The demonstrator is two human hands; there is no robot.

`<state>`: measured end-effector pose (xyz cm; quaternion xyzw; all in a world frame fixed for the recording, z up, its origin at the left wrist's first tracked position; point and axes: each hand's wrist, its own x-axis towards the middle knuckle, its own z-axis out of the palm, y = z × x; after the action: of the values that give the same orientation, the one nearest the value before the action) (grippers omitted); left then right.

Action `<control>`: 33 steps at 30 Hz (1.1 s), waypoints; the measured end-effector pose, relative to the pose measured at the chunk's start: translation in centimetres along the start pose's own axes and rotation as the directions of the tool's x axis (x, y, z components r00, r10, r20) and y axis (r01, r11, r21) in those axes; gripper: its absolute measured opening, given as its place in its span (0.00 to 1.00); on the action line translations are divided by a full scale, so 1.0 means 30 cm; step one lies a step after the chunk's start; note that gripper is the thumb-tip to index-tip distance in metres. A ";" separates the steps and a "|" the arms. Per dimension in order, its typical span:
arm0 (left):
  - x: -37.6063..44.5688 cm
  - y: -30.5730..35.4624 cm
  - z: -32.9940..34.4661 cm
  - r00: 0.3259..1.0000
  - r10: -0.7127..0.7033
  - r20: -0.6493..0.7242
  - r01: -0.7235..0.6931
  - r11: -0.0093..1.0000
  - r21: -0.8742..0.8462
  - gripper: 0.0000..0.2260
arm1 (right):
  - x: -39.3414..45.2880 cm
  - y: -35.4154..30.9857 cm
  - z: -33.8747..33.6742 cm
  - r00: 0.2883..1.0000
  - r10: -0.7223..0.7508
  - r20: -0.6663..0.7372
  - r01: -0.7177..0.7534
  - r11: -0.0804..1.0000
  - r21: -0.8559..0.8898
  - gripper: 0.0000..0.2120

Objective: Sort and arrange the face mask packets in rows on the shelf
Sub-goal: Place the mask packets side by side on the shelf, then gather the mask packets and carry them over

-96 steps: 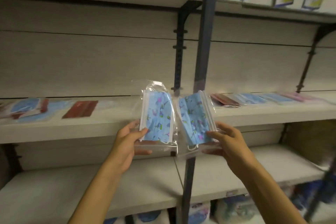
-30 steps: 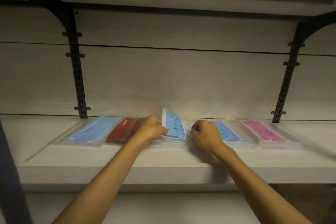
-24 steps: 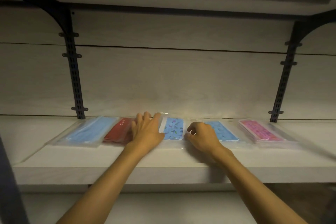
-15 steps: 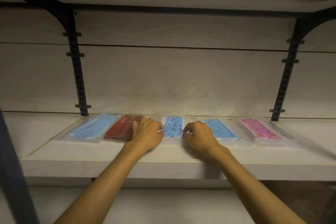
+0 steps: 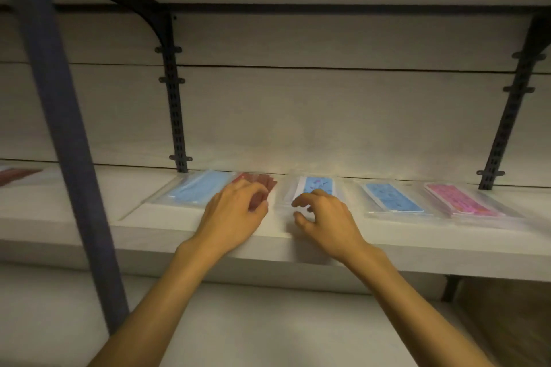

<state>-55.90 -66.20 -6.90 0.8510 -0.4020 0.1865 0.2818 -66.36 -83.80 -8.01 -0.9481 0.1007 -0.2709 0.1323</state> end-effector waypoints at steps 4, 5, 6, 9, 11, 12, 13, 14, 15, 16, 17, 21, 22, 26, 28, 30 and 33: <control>-0.105 -0.124 -0.099 0.999 -0.038 -0.029 0.036 0.997 -0.061 0.10 | -0.022 -0.187 0.052 0.999 -0.039 -0.021 0.039 0.999 0.031 0.12; -0.135 -0.158 -0.128 0.998 -0.046 -0.032 0.044 0.997 -0.061 0.10 | -0.029 -0.242 0.067 0.998 -0.047 -0.029 0.048 0.998 0.034 0.11; -0.167 -0.199 -0.160 0.998 -0.052 -0.029 0.050 0.997 -0.056 0.10 | -0.037 -0.301 0.083 0.998 -0.053 -0.037 0.055 0.998 0.041 0.11; -0.256 -0.305 -0.258 0.998 -0.046 -0.030 0.045 0.999 -0.024 0.09 | -0.055 -0.471 0.122 0.997 -0.067 -0.035 0.069 0.995 0.074 0.10; -0.313 -0.393 -0.333 0.998 -0.038 -0.042 0.038 0.999 -0.007 0.09 | -0.057 -0.598 0.152 0.996 -0.078 -0.036 0.081 0.993 0.083 0.11; -0.340 -0.437 -0.372 0.998 -0.034 -0.046 0.035 0.999 0.007 0.09 | -0.056 -0.661 0.169 0.996 -0.084 -0.039 0.087 0.993 0.082 0.11; -0.366 -0.480 -0.410 0.999 -0.027 -0.045 0.029 0.999 0.025 0.10 | -0.053 -0.722 0.189 0.995 -0.087 -0.042 0.091 0.993 0.079 0.11; -0.390 -0.524 -0.446 0.999 -0.019 -0.041 0.021 0.999 0.044 0.11 | -0.051 -0.782 0.211 0.995 -0.091 -0.045 0.094 0.993 0.074 0.12; -0.413 -0.570 -0.482 0.999 -0.012 -0.039 0.014 0.998 0.055 0.11 | -0.046 -0.843 0.235 0.994 -0.097 -0.049 0.100 0.993 0.067 0.12; -0.434 -0.617 -0.516 0.999 -0.010 -0.036 0.012 0.998 0.054 0.12 | -0.041 -0.902 0.260 0.993 -0.103 -0.054 0.106 0.993 0.055 0.12; -0.454 -0.662 -0.549 0.999 -0.013 -0.032 0.015 0.999 0.044 0.12 | -0.034 -0.960 0.285 0.992 -0.108 -0.061 0.111 0.993 0.044 0.12; -0.514 -0.851 -0.661 0.999 -0.042 -0.034 0.044 0.997 0.069 0.11 | 0.004 -1.175 0.395 0.988 -0.138 -0.062 0.139 0.990 0.010 0.12; -0.523 -0.898 -0.684 0.998 -0.050 -0.040 0.053 0.995 0.081 0.11 | 0.017 -1.224 0.425 0.988 -0.144 -0.060 0.145 0.989 0.008 0.12; -0.543 -1.083 -0.770 0.995 -0.077 -0.057 0.084 0.988 0.127 0.11 | 0.091 -1.393 0.543 0.985 -0.163 -0.056 0.164 0.987 -0.001 0.15; -0.541 -1.181 -0.808 0.993 -0.094 -0.070 0.103 0.983 0.155 0.11 | 0.136 -1.464 0.600 0.983 -0.175 -0.048 0.175 0.985 -0.004 0.16; -0.533 -1.278 -0.841 0.991 -0.110 -0.078 0.122 0.979 0.165 0.12 | 0.188 -1.529 0.660 0.981 -0.185 -0.049 0.185 0.983 -0.013 0.16; -0.515 -1.419 -0.886 0.988 -0.129 -0.082 0.141 0.974 0.175 0.12 | 0.276 -1.622 0.758 0.985 -0.169 -0.045 0.168 0.985 -0.041 0.16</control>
<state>-34.10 -18.47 -8.83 0.8914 -0.3145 0.2323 0.2294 -41.38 -35.53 -7.73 -0.9487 0.0283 -0.3022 0.0890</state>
